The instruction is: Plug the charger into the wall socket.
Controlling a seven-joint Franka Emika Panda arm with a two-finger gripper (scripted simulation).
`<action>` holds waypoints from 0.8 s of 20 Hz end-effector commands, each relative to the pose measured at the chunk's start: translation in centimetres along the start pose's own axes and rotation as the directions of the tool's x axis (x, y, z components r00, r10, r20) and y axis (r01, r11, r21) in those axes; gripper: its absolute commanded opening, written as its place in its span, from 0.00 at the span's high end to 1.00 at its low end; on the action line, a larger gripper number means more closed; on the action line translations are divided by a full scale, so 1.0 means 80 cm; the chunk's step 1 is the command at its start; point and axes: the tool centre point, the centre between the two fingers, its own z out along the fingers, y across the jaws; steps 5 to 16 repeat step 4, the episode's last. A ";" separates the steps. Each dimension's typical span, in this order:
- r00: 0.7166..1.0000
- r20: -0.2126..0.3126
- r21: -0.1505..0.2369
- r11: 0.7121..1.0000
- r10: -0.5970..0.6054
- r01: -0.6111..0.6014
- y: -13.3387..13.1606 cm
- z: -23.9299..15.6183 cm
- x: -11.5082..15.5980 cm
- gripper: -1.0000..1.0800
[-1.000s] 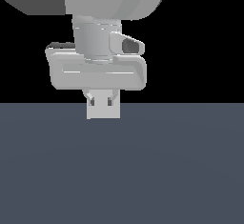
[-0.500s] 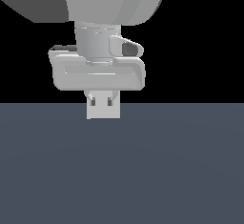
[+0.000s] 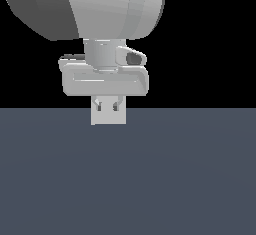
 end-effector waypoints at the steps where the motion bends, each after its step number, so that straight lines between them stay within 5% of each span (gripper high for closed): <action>1: 1.000 0.000 0.000 1.000 0.000 0.000 0.000 0.003 0.005 1.00; 16: 1.000 0.000 0.000 1.000 -0.001 0.001 0.000 0.004 0.007 1.00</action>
